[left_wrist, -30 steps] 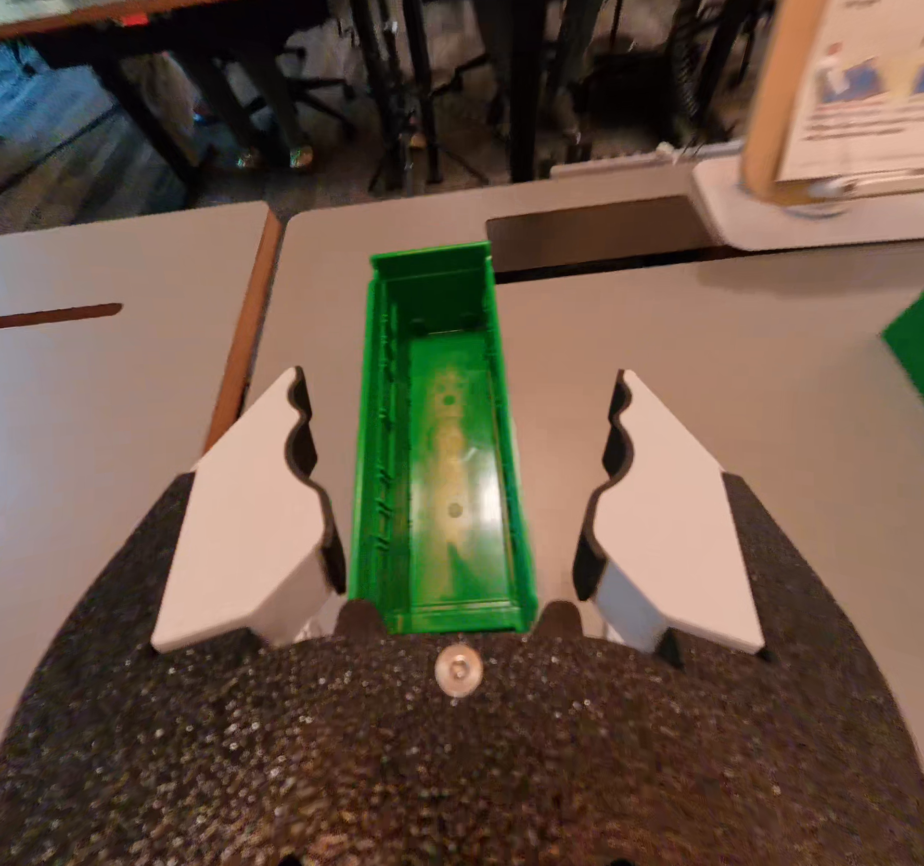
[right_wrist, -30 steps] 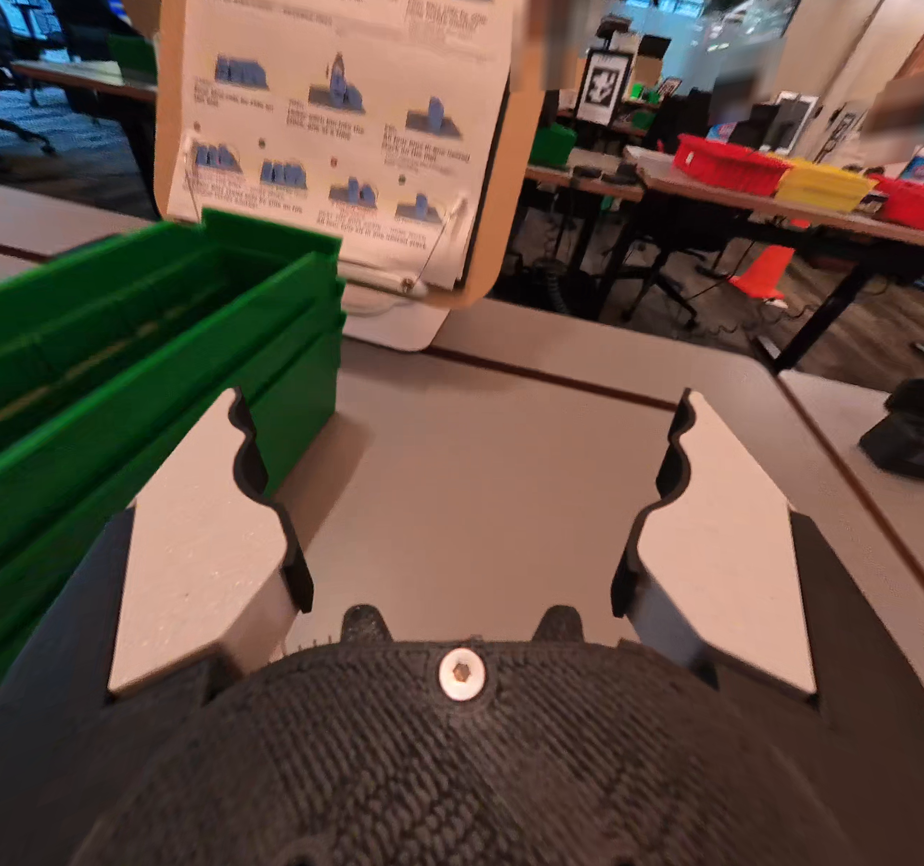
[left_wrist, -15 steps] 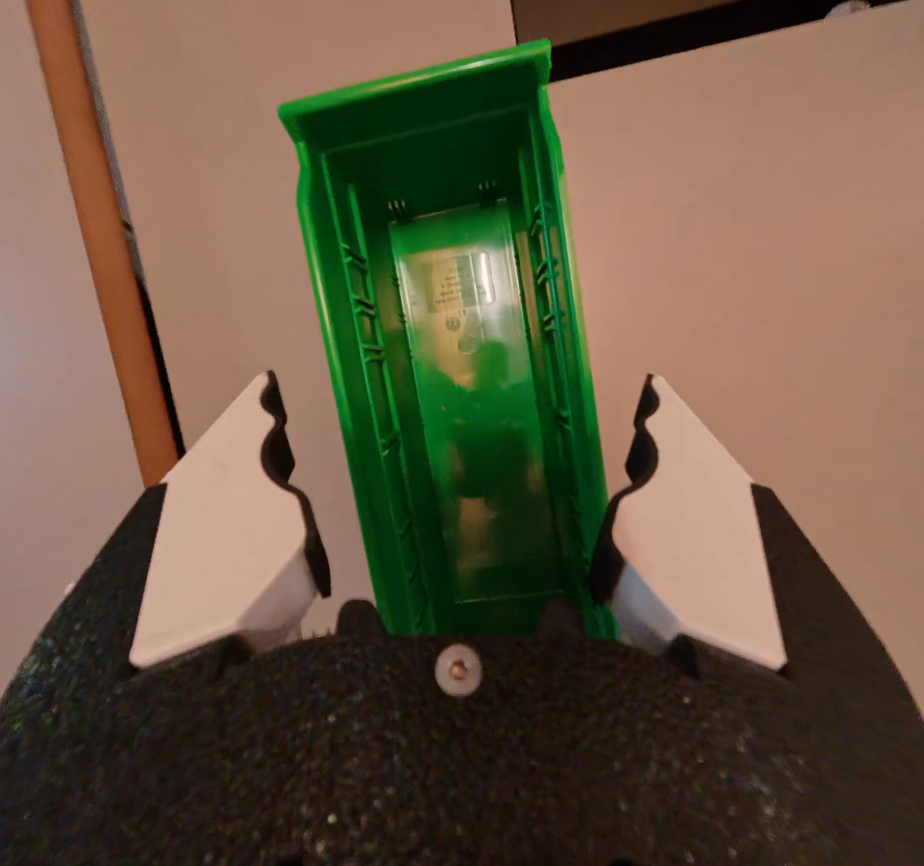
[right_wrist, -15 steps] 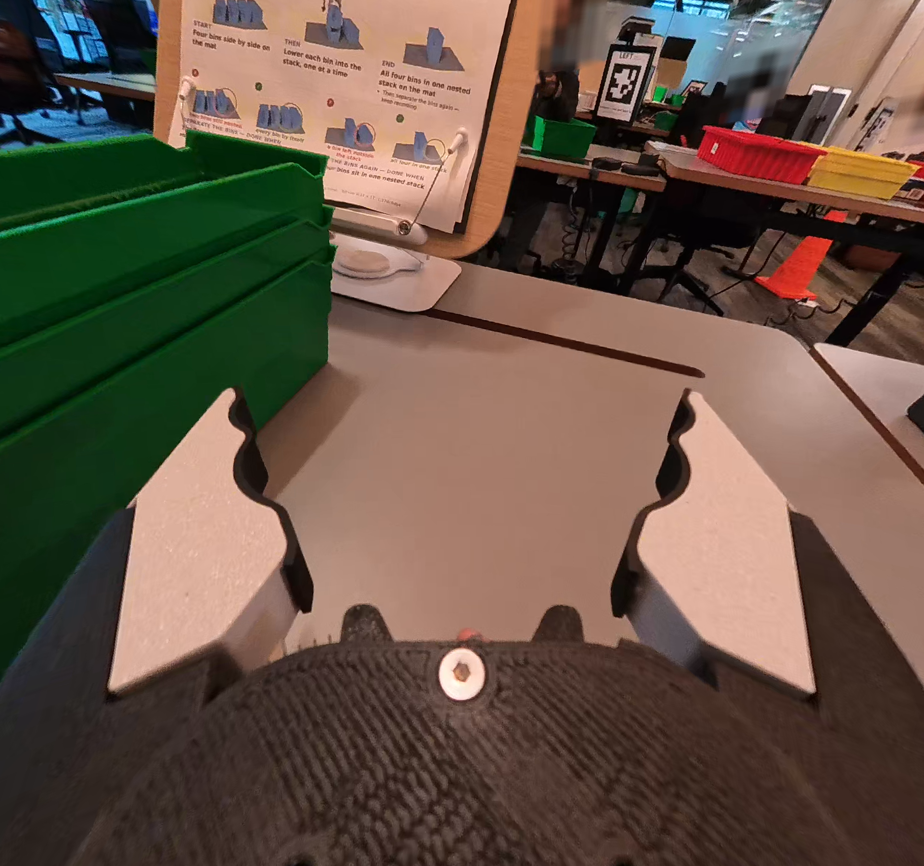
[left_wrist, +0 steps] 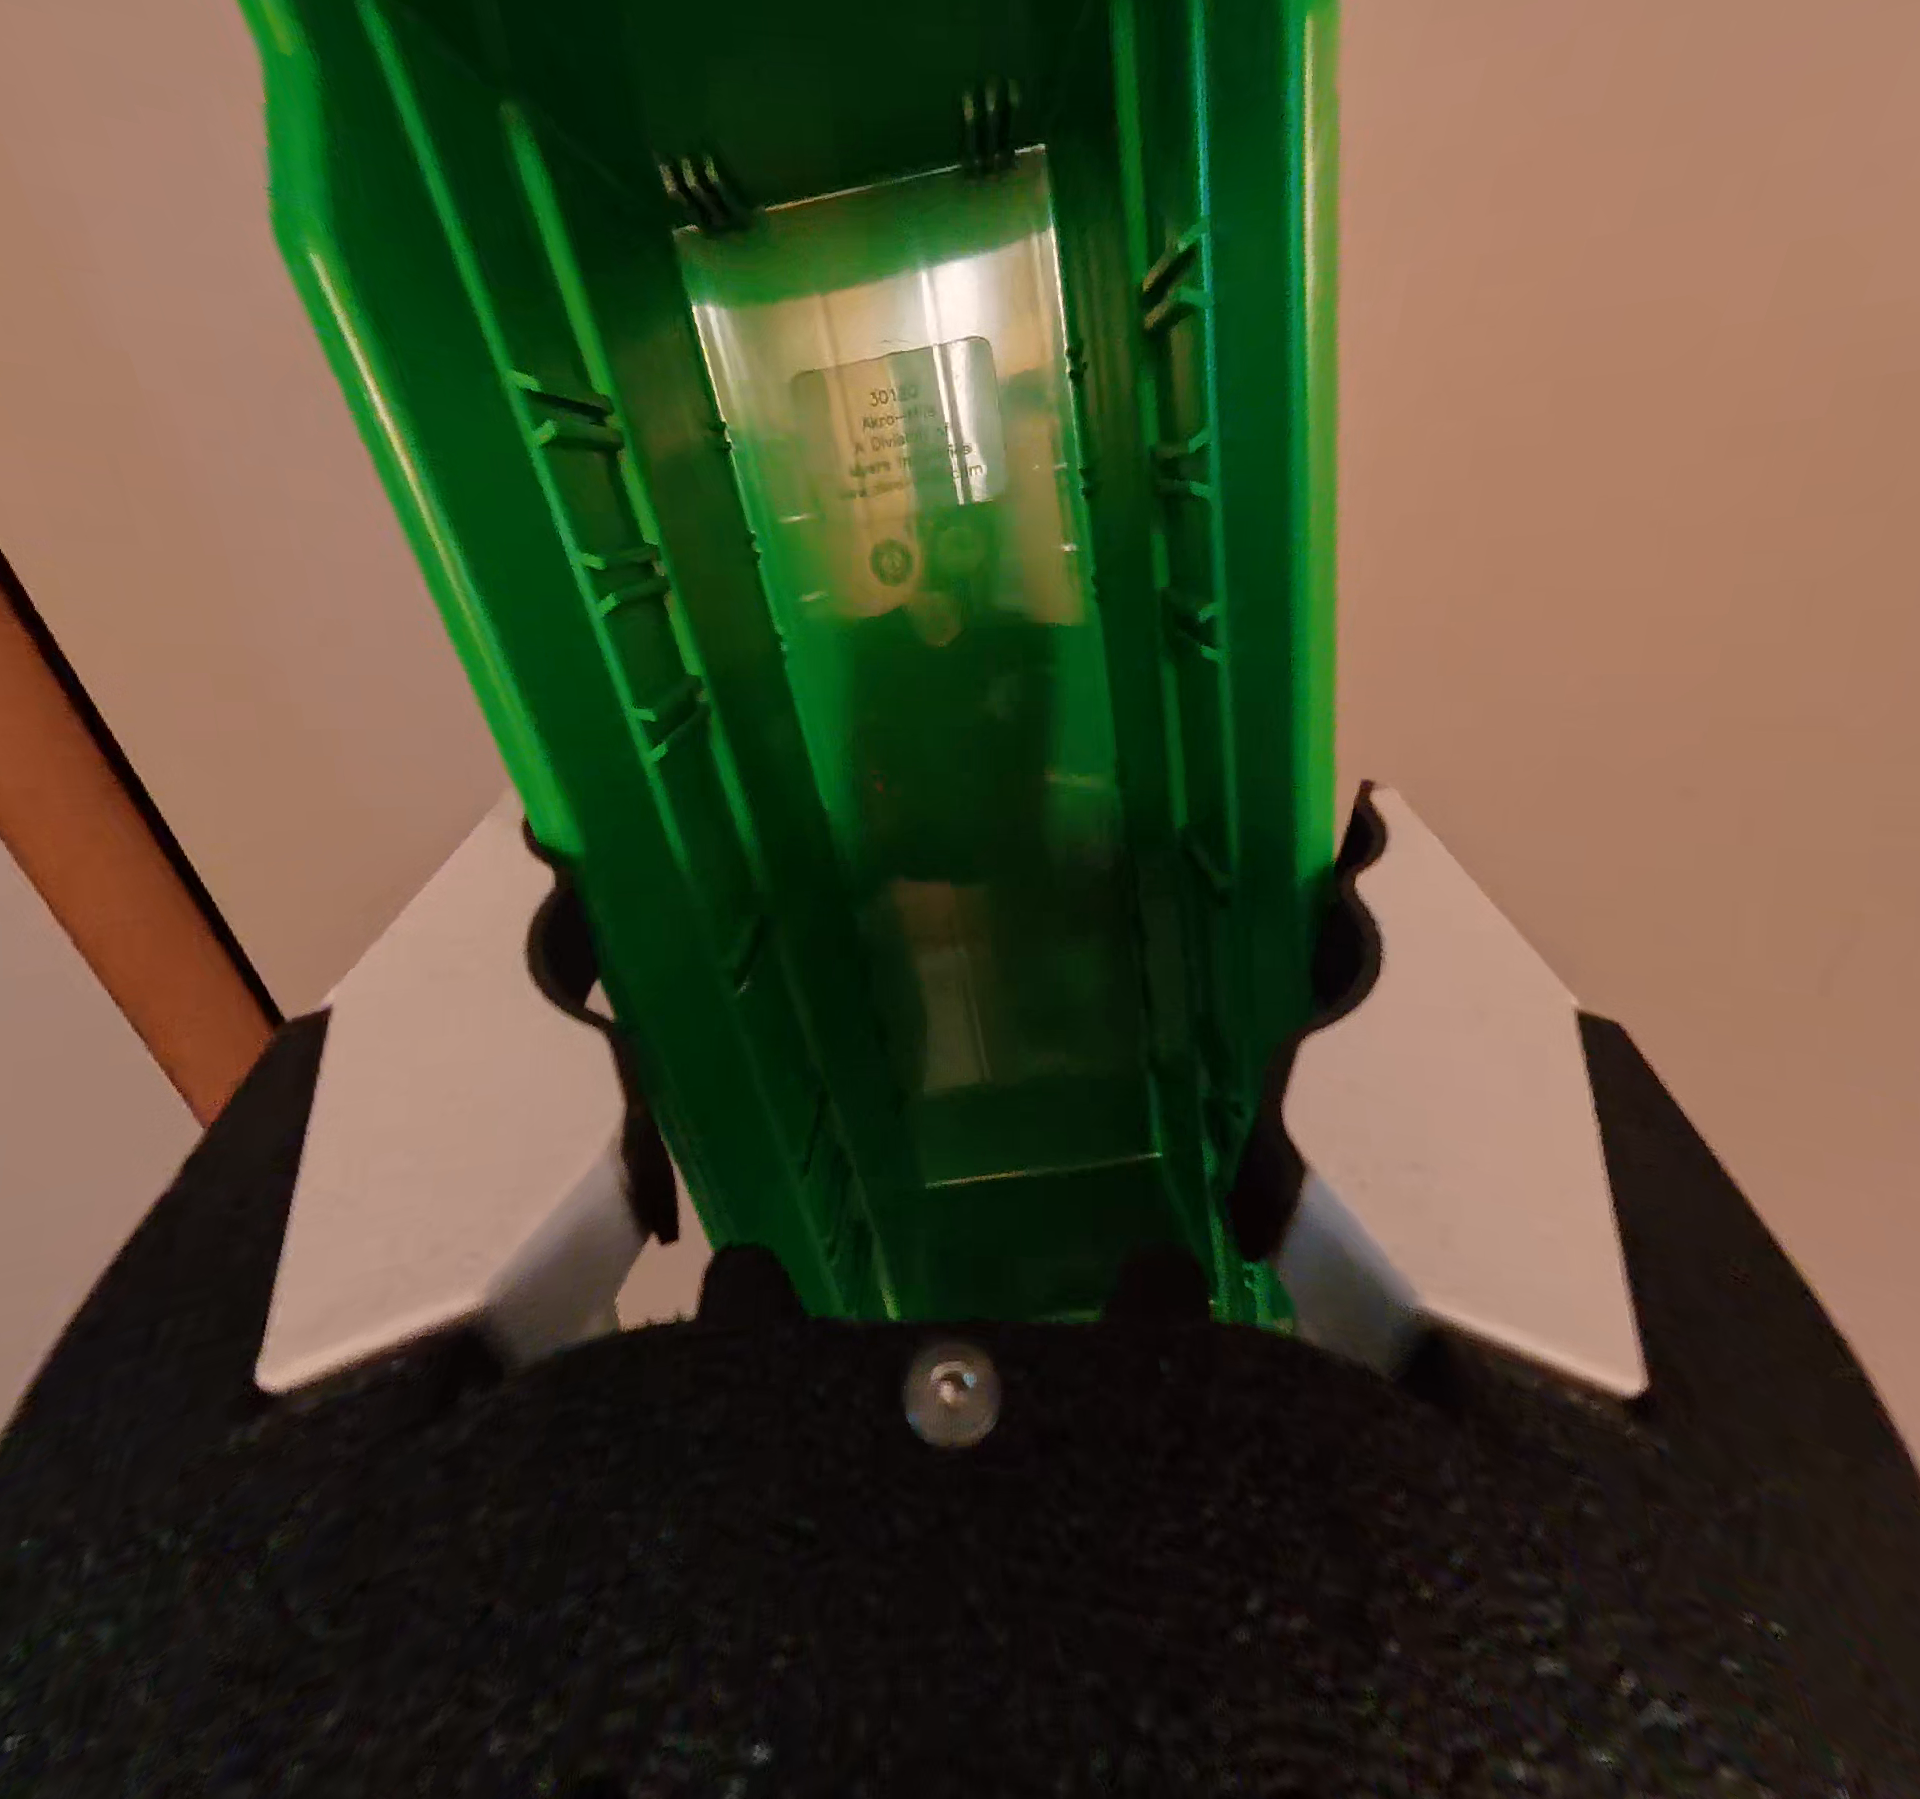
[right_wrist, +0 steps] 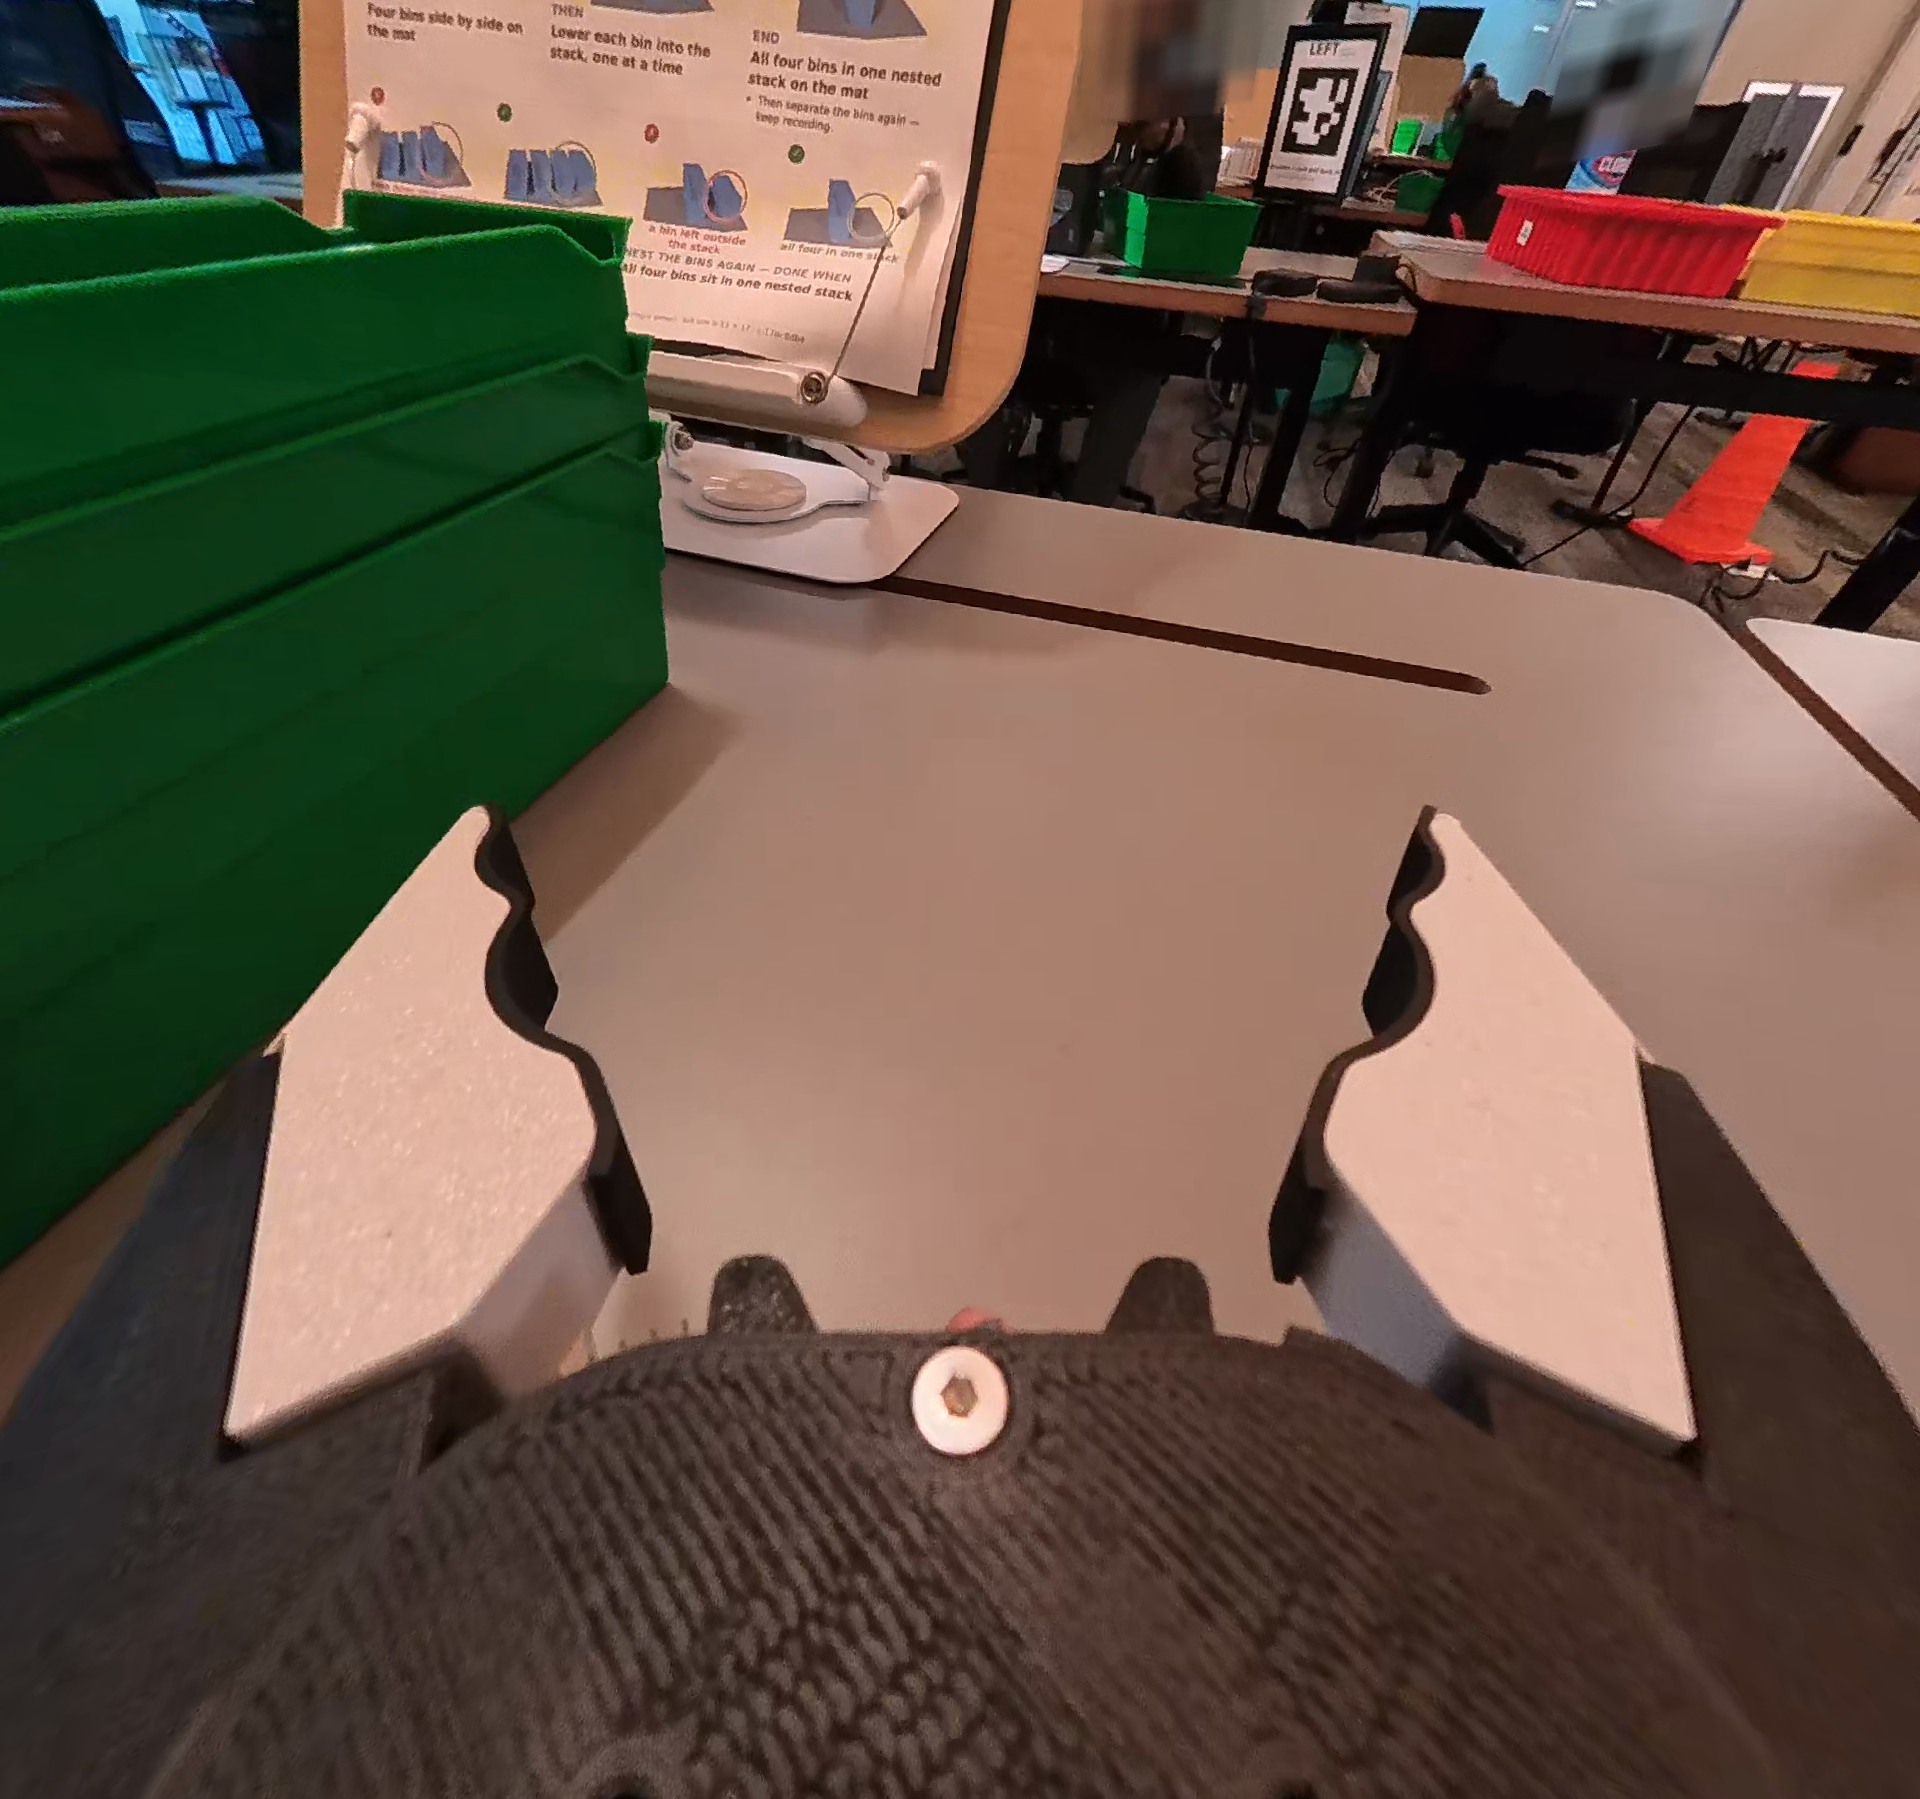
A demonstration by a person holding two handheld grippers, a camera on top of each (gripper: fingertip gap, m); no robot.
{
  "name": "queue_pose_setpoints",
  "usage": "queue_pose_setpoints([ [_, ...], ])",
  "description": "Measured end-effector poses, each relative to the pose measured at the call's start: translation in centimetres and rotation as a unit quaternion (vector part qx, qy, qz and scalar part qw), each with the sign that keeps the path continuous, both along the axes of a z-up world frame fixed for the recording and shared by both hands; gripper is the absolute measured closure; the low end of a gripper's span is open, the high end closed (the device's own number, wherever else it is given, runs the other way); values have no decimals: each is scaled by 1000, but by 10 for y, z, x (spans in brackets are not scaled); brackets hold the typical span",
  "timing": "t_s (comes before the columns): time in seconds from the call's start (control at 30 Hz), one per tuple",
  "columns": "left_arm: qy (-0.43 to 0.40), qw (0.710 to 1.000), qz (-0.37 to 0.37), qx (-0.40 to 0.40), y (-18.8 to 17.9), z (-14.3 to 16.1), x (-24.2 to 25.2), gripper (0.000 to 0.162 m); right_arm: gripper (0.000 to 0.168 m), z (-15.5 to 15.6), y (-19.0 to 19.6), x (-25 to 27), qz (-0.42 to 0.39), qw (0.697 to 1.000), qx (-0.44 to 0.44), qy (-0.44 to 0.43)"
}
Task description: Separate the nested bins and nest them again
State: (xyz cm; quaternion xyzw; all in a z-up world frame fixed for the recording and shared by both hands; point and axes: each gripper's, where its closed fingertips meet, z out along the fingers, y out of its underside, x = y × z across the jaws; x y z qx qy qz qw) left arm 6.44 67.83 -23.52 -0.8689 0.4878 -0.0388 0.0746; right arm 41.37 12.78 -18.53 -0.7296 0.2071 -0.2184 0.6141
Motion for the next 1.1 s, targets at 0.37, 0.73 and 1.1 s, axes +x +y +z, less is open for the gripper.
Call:
queue_pose_setpoints([
  [0.37, 2, 998, 60, 6, -4, 7, -4, 57, 12, 8, -5, -4, 9, 999, 41, 17],
  [0.73, 6, 996, 90, -1, -54, 60, 18, 65, 16, 21, -15, 2, 5, 999, 36, -4],
  [1.1, -64, 997, 48, 3, -161, 187, 107, 66, 16, 42, -27, -4, 17, 998, 60, -4],
])
